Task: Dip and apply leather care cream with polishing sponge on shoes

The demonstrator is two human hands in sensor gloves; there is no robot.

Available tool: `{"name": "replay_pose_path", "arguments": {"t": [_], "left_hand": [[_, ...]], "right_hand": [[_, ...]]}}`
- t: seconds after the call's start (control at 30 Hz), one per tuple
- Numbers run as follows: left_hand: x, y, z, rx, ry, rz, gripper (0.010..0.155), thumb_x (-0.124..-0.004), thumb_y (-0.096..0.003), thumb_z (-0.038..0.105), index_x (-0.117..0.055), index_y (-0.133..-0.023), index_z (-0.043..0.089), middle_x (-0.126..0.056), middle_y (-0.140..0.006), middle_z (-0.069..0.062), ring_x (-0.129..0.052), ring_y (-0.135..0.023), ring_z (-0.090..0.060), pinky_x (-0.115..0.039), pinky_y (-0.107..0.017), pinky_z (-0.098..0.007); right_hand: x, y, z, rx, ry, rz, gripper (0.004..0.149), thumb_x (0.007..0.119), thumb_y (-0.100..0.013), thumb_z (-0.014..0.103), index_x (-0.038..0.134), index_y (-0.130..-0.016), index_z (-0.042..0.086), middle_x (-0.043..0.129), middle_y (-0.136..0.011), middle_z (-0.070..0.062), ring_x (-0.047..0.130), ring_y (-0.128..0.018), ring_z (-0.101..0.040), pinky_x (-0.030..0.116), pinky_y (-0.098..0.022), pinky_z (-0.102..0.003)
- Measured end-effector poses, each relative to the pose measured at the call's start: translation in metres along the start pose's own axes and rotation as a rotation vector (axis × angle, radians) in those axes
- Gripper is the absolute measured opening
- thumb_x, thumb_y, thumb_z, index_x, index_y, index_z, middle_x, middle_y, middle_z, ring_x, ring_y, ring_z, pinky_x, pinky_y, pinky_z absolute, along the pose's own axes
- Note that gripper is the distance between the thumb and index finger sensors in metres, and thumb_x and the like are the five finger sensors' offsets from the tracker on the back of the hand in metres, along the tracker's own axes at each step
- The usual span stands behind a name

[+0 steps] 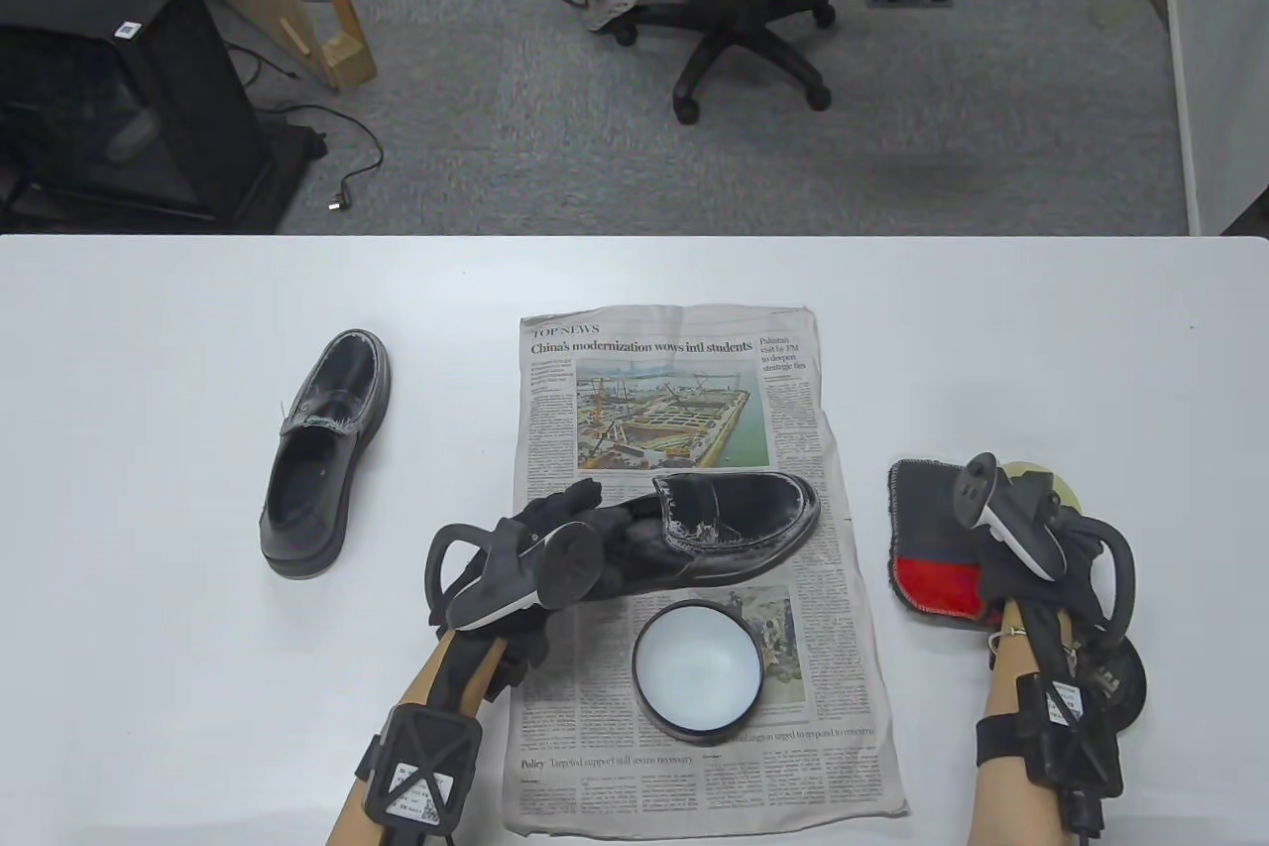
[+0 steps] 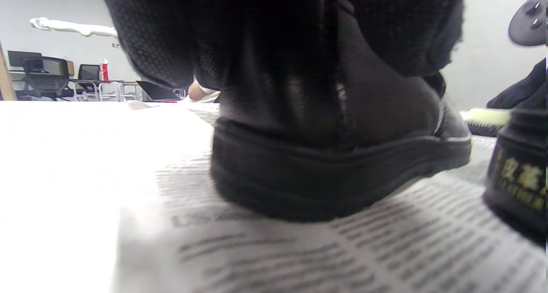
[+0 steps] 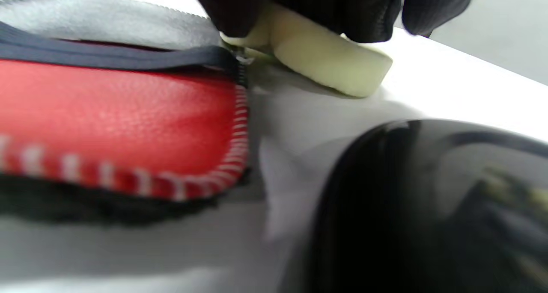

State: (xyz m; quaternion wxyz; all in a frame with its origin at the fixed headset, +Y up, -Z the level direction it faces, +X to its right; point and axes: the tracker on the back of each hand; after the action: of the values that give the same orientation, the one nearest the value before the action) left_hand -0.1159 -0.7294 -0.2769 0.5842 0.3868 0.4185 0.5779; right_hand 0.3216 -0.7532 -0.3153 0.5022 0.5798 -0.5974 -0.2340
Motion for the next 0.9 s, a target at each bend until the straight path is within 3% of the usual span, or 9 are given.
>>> {"name": "replay_pose_path", "arguments": {"t": [0.1,0.2,0.4,0.63,0.77,0.9], "left_hand": [[-0.002,-0.002,-0.003,0.025,-0.007,-0.071,0.061,-0.083,-0.0416,0.055,-0.068,-0.099,0.044,-0.073,-0.117,-0.006,-0.085,-0.098,-0.03,-0.083,-0.067,-0.046],[-0.003,-0.004,-0.003,0.037,0.026,-0.053,0.054,-0.083,-0.0442,0.052,-0.072,-0.096,0.044,-0.078,-0.113,-0.005,-0.09,-0.093,-0.029,-0.087,-0.063,-0.041],[-0.002,-0.002,-0.001,0.067,0.025,0.046,0.038,-0.083,-0.0461,0.048,-0.084,-0.083,0.039,-0.088,-0.103,-0.002,-0.097,-0.084,-0.026,-0.094,-0.053,-0.029],[0.022,0.019,-0.016,0.227,0.053,0.256,0.037,-0.083,-0.0471,0.048,-0.089,-0.081,0.035,-0.095,-0.094,-0.006,-0.101,-0.075,-0.026,-0.097,-0.042,-0.027],[0.038,0.044,-0.047,0.428,0.047,0.359,0.037,-0.081,-0.0503,0.047,-0.089,-0.083,0.031,-0.096,-0.091,-0.01,-0.103,-0.07,-0.027,-0.097,-0.039,-0.027],[0.036,0.062,-0.08,0.612,0.026,0.374,0.038,-0.081,-0.0527,0.045,-0.089,-0.086,0.027,-0.096,-0.092,-0.014,-0.103,-0.069,-0.03,-0.097,-0.039,-0.028]], "right_hand": [[0.004,0.0,-0.005,0.075,0.107,-0.079,0.05,0.064,-0.062,0.033,0.052,-0.11,0.026,0.061,-0.114,-0.004,0.069,-0.103,-0.034,0.065,-0.072,-0.05],[0.013,-0.002,-0.013,0.111,0.141,-0.026,0.05,0.065,-0.061,0.033,0.05,-0.109,0.028,0.059,-0.115,-0.002,0.068,-0.104,-0.035,0.064,-0.073,-0.051],[0.003,0.011,-0.018,0.046,0.073,0.001,0.059,0.064,-0.061,0.038,0.045,-0.114,0.02,0.049,-0.119,-0.012,0.056,-0.108,-0.042,0.058,-0.074,-0.056],[-0.028,0.066,-0.007,-0.24,-0.19,-0.174,0.068,0.061,-0.061,0.043,0.038,-0.118,0.013,0.041,-0.12,-0.022,0.049,-0.106,-0.05,0.055,-0.073,-0.057],[-0.037,0.115,0.012,-0.48,-0.27,-0.254,0.073,0.059,-0.061,0.047,0.034,-0.118,0.009,0.039,-0.119,-0.025,0.049,-0.105,-0.051,0.055,-0.072,-0.057],[-0.034,0.148,0.035,-0.655,-0.249,-0.278,0.076,0.058,-0.06,0.049,0.033,-0.118,0.008,0.038,-0.119,-0.026,0.048,-0.105,-0.052,0.054,-0.072,-0.057]]}}
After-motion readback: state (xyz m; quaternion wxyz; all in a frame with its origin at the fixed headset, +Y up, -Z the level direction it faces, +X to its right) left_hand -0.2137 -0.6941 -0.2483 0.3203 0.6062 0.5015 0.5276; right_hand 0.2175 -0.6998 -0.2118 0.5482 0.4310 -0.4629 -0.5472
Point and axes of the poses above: the tracker on the back of each hand, its own z axis roughly to the thumb side, its own y axis roughly from the fingertips to the wrist, x = y × z
